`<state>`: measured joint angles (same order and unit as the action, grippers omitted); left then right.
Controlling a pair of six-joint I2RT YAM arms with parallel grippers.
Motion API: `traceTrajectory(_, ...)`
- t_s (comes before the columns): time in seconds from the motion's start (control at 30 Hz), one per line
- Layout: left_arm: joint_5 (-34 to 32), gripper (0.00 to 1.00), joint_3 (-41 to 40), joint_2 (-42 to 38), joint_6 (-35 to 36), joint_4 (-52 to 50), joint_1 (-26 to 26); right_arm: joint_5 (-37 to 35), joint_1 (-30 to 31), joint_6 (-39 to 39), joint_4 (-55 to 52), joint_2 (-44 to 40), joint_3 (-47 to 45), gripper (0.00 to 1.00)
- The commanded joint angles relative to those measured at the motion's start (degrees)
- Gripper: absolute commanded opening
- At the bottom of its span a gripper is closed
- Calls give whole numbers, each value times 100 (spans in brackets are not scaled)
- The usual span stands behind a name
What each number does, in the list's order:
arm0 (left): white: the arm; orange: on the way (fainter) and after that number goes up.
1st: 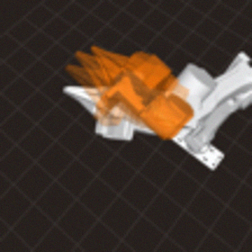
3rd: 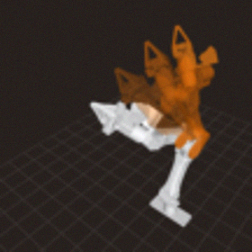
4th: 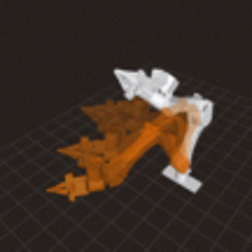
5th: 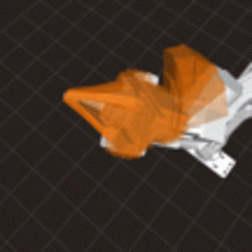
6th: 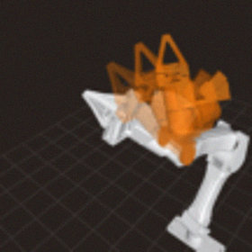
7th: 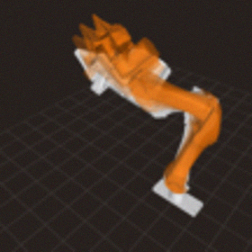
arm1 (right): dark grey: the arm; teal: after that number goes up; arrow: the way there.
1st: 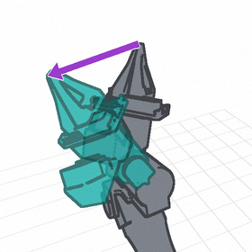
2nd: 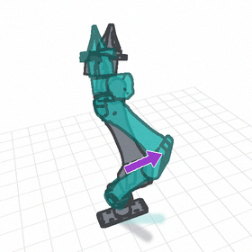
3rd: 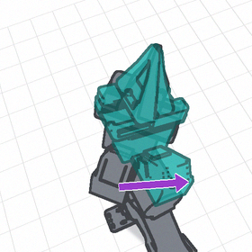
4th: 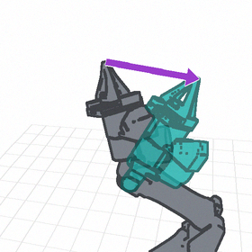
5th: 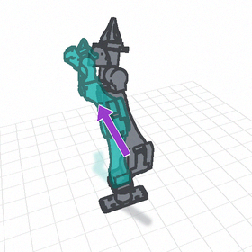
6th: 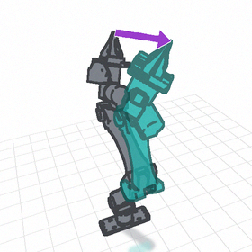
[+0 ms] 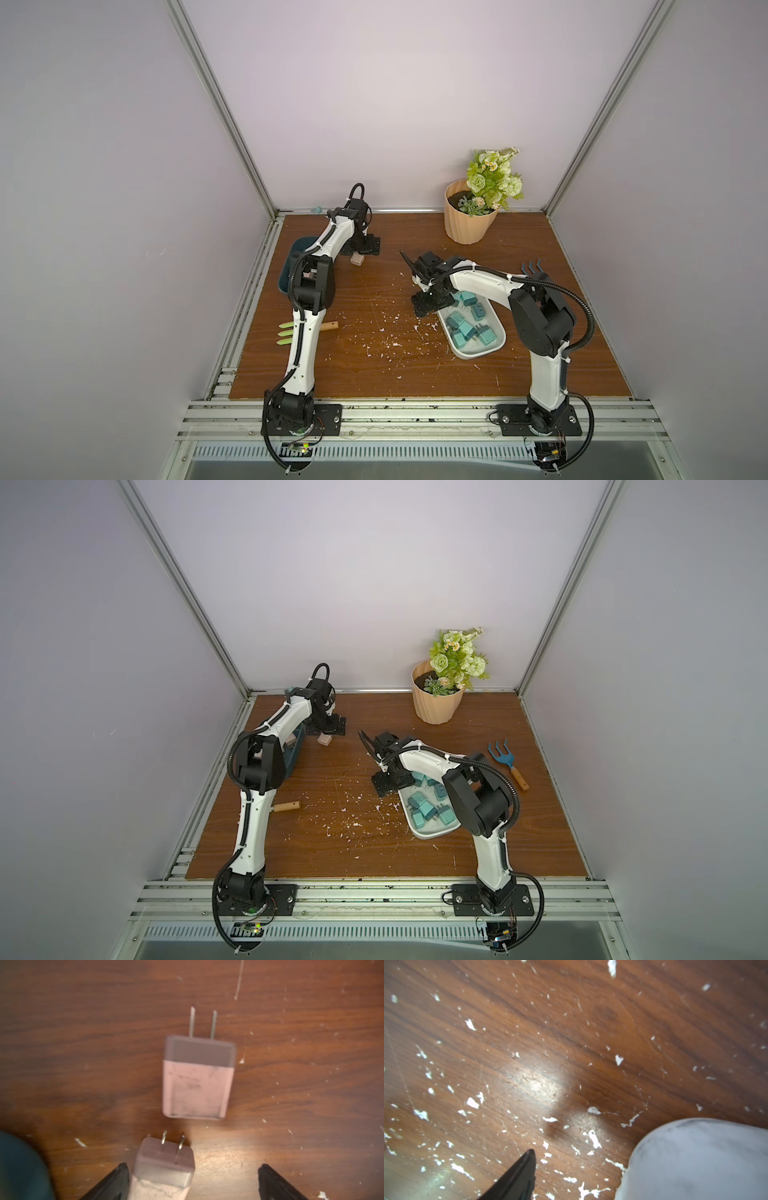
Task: Place the plugs by color into the storage box
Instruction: Pick up the plug from the center of the board, then place the plug in the storage box.
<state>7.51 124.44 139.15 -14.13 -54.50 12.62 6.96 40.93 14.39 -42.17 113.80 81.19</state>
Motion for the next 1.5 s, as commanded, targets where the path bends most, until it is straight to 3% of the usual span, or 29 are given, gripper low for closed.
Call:
traceTrajectory(0.0,15,95,-132,-75,-13,-147,30,256,107,79,-29,339,-191,80)
traceTrajectory(0.23,-140,82,-362,-189,-167,-153,42,286,107,103,13,356,-182,80)
traceTrajectory(0.57,-440,47,-594,-237,-193,-149,39,242,104,123,27,258,-305,80)
traceTrajectory(0.9,-529,47,-611,-912,-275,-175,-39,264,116,142,35,292,-235,80)
traceTrajectory(1.2,-623,49,-1035,-1921,-221,-190,-981,313,151,125,59,357,-178,80)
traceTrajectory(1.47,-865,50,-1737,-2203,28,-178,-1677,306,192,51,3,422,-57,79)
